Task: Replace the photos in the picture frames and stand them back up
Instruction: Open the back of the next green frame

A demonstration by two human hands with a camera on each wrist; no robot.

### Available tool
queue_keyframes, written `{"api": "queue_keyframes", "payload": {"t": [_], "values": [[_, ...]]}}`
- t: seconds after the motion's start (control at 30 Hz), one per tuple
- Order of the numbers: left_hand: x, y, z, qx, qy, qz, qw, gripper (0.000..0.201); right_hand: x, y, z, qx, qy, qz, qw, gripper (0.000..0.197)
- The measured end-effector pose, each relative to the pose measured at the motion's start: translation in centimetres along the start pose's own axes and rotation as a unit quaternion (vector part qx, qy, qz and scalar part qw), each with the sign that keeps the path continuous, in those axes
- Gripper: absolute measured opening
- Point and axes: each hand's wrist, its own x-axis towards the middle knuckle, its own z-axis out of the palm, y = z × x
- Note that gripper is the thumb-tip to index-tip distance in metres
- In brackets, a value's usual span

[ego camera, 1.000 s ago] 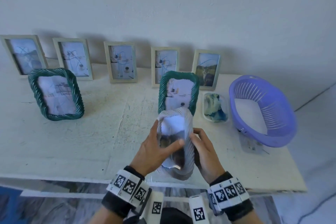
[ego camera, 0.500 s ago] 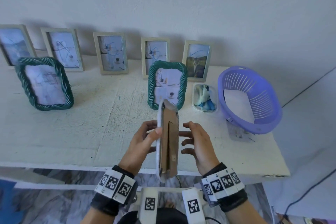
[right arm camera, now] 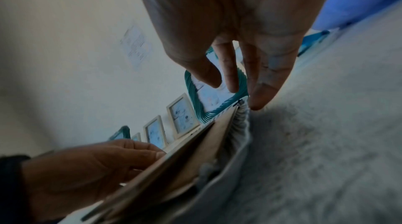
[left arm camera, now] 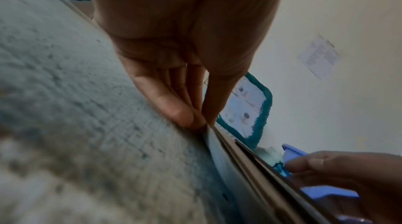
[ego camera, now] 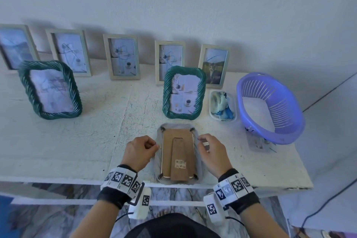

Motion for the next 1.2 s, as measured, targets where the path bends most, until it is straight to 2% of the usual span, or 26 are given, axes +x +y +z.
{"api": "queue_keyframes", "payload": {"t": [0.1,0.2,0.37,0.6,0.83,0.97,1.1,1.2], "values": [[0.1,-0.1,0.1,-0.022,-0.015,-0.007,1.0,0.008,1.1,-0.3,0.3,-0.102,-0.016,-0.046,0.994,0.029],[0.2,-0.3,0.0,-0.034,-0.023,-0.005,0.999,0.008,2.3,-0.9,0.3,-0.232,-0.054,-0.095,0.966,0.038],[0.6,-0.3,-0.1,-0.041,-0.032,0.003,0.999,0.008,3.2,-1.8,0.1,-0.336,-0.106,-0.104,0.93,0.041],[0.7,-0.9,0.1,-0.03,-0.022,0.014,0.999,0.011,3.4,-0.1,-0.5,-0.367,-0.137,-0.133,0.91,0.038],[1.0,-0.9,0.1,-0.027,-0.026,0.01,0.999,0.01,2.1,-0.6,-0.7,-0.299,-0.154,-0.104,0.936,0.049],[0.8,-0.5,0.0,-0.026,-0.032,0.002,0.999,0.01,0.8,-1.1,-0.7,-0.276,-0.183,-0.088,0.94,0.056],[1.4,-0.1,-0.3,-0.008,-0.055,-0.003,0.998,0.01,0.4,-1.1,-0.8,-0.311,-0.2,-0.084,0.925,0.059],[2.8,0.3,-0.5,0.046,-0.039,0.009,0.998,0.022,0.4,-1.1,-0.6,-0.333,-0.198,-0.08,0.919,0.061]]}}
